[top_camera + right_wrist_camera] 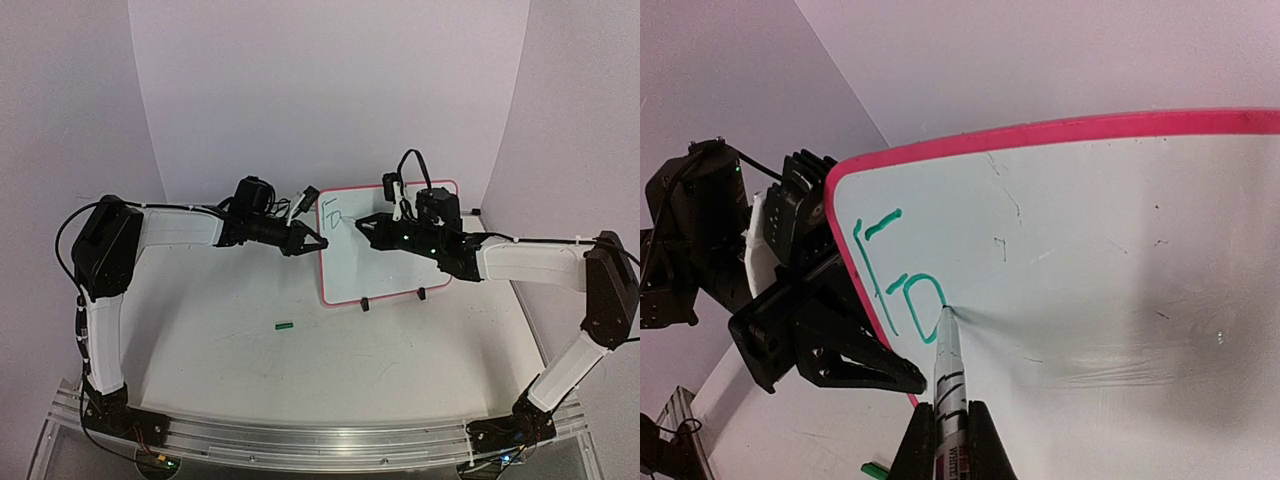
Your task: Write a sentence on the whiteboard
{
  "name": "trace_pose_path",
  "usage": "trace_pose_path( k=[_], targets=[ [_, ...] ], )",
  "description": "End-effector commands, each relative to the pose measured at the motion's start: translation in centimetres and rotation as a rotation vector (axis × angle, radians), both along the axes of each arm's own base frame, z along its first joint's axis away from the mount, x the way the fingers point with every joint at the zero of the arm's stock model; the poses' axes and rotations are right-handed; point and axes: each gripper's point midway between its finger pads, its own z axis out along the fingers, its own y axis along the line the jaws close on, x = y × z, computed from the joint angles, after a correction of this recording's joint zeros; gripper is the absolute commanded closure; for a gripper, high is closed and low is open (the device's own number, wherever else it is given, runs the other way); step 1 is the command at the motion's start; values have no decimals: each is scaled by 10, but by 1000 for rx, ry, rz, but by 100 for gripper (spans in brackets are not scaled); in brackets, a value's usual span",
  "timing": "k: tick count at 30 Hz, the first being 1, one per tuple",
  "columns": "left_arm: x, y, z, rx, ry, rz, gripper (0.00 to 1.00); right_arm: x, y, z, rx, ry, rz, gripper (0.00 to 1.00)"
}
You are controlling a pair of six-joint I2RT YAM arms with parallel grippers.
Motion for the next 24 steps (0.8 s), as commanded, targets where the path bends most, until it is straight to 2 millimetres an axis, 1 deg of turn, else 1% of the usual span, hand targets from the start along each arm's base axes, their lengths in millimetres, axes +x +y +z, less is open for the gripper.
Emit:
trace_pose_path(
  k=[1,6,9,21,24],
  targets=[
    [-33,-4,-42,119,135,-55,100,4,0,9,12,-26,-2,100],
    [-33,-4,-43,120,137,-56,100,0,1,-7,0,11,15,100],
    [-33,-4,-43,120,136,-55,100,-2,0,-11,-4,21,14,100],
    [-33,-4,-43,120,138,-57,100,-3,-2,-10,-20,18,12,100],
    [-33,-4,-43,120,138,-56,100,-4,-3,-13,-31,26,12,100]
  ],
)
